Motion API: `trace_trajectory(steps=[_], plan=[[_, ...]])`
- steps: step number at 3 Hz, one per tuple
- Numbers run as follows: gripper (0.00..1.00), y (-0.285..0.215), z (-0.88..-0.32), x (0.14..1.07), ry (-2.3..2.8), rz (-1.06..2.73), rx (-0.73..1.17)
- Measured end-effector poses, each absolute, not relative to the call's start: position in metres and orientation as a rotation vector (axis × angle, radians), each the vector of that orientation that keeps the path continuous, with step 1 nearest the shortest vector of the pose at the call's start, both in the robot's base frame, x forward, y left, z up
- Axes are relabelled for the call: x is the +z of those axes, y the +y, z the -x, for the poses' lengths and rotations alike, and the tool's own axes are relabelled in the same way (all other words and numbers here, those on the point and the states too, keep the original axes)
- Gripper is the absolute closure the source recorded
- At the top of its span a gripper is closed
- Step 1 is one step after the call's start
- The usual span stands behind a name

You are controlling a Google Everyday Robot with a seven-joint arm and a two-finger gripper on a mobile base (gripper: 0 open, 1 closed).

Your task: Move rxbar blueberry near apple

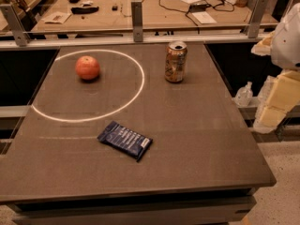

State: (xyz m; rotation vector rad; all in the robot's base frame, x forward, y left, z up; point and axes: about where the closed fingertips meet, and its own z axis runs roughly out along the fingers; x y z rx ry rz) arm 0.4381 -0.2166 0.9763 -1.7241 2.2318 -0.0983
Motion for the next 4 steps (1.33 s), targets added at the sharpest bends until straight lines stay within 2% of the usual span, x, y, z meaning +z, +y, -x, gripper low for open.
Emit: trace_trajectory(steps=[1,4], plan=[[0.0,-0.213,-0.438,0.977,2.238,1.706,-0.085],[0.0,-0.174,-0.433,0.952,2.291,1.439,0.147]])
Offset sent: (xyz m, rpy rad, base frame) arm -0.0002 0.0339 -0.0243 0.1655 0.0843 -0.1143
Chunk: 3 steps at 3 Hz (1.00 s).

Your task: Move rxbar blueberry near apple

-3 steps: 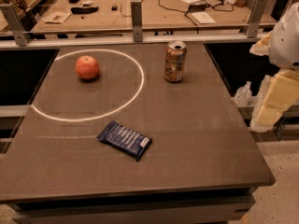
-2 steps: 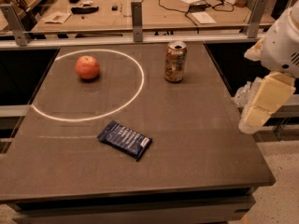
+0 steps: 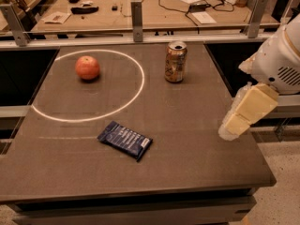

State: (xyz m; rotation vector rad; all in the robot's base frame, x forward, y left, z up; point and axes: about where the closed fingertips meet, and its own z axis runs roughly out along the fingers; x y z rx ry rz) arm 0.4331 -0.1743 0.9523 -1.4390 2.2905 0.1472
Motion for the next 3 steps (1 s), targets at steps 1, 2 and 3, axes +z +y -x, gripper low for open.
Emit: trace_trajectory(steps=[1,2,3], plan=[[0.0,-0.16,-0.432,0.948,2.193,1.325,0.209],[0.0,-0.146,-0.435,0.94,2.141,1.255,0.251],[0.0,-0.131,-0.436,0.93,2.123,1.216,0.304]])
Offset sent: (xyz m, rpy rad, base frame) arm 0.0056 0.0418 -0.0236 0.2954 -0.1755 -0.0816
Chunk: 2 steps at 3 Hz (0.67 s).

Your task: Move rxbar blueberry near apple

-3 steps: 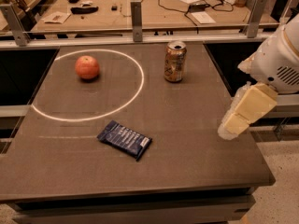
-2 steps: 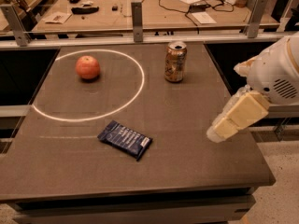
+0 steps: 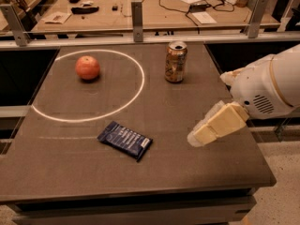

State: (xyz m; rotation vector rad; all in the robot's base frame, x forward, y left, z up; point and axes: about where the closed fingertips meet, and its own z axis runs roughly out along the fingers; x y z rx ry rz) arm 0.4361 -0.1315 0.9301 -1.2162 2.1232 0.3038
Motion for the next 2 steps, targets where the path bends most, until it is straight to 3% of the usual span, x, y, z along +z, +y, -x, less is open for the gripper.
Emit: trace_trajectory(steps=[2], plan=[[0.0,-0.115,-0.423,0.927,2.154,1.208,0.336]])
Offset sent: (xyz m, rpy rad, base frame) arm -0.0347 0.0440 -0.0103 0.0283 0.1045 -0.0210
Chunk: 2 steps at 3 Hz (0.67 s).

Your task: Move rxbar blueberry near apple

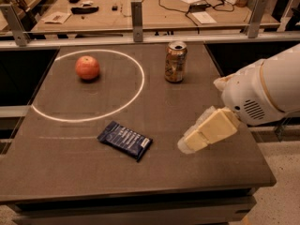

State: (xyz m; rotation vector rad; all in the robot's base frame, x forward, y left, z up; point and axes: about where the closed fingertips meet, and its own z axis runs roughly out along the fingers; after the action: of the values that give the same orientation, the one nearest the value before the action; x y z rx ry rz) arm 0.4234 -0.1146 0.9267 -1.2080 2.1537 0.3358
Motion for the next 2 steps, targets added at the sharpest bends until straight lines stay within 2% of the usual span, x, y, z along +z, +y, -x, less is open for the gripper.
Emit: trace_trajectory(steps=[2], plan=[[0.0,-0.044,-0.388,0.906,2.14,1.258,0.466]])
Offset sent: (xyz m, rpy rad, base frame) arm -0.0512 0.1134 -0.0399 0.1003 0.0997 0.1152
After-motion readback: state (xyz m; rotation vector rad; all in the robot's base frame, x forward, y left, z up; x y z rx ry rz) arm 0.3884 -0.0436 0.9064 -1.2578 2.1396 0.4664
